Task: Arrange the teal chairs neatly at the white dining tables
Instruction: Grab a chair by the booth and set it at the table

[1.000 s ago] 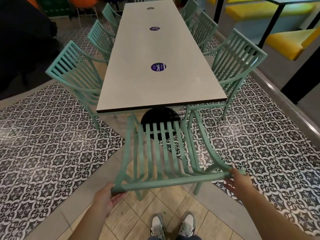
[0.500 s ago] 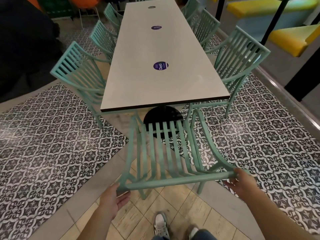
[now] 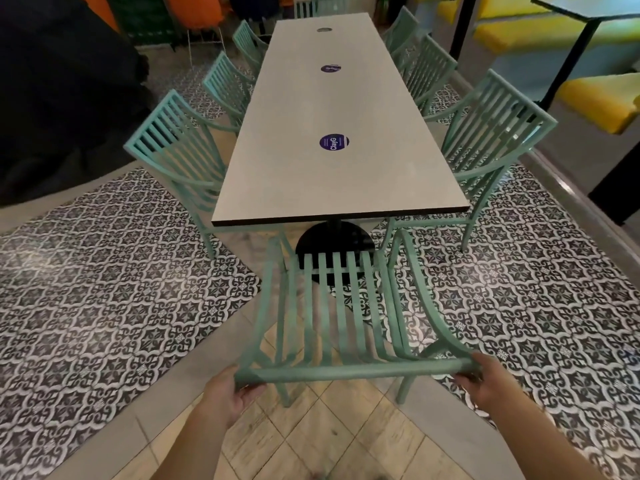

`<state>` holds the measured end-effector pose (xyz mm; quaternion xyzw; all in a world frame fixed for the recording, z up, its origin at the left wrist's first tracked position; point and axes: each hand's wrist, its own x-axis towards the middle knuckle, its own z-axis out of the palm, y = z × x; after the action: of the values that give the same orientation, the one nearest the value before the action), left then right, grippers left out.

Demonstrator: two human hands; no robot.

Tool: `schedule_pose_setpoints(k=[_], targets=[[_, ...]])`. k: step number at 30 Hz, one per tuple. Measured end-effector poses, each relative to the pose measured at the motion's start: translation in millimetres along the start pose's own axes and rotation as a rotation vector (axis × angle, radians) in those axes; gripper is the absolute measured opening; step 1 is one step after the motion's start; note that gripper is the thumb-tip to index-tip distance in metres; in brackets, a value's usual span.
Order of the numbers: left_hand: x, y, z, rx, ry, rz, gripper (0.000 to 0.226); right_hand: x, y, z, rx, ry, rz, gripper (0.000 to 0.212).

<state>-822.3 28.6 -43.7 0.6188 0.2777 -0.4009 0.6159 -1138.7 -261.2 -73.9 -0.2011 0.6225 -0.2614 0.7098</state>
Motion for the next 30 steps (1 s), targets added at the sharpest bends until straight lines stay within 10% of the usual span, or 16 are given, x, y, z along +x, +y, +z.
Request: schedule_pose_setpoints(k=[9, 30], targets=[[1, 1, 3, -0.013, 0.018, -0.029, 0.032, 20, 5, -7, -0.009, 0.128, 0.032, 0.044], [-4, -4, 1, -0.039, 0.024, -0.05, 0.04, -6, -1, -6, 0.032, 0.075, 0.017, 0.017]])
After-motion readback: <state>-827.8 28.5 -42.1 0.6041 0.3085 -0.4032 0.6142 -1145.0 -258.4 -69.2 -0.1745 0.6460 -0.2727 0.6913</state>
